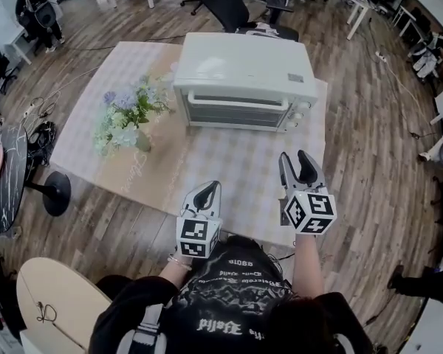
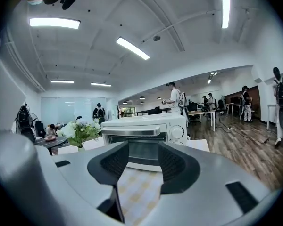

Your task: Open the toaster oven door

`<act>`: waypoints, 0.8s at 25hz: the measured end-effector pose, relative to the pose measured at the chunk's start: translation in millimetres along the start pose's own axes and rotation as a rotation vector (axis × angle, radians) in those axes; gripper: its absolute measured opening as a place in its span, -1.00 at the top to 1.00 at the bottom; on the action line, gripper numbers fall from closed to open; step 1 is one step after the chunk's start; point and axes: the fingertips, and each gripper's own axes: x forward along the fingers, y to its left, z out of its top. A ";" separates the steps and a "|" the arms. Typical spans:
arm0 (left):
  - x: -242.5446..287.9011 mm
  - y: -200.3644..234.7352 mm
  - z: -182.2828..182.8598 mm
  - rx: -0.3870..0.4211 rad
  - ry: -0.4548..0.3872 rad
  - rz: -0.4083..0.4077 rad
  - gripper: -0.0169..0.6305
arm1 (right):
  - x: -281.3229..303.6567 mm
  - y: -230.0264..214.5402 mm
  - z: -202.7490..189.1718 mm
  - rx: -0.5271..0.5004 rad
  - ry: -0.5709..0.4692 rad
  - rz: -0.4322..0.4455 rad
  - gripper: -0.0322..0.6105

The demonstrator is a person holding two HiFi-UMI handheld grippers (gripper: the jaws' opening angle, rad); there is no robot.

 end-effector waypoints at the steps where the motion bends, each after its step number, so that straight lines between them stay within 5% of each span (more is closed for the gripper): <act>1: 1.6 0.5 1.8 -0.002 0.002 0.009 0.89 | 6.3 -3.5 8.1 0.002 -0.003 0.002 0.27; 10: 7.8 11.3 9.8 -0.011 -0.006 0.071 0.89 | 80.4 -37.1 47.1 0.078 0.055 0.035 0.30; 20: 2.1 29.7 10.2 -0.069 -0.027 0.128 0.89 | 142.8 -58.3 41.1 0.231 0.204 0.021 0.33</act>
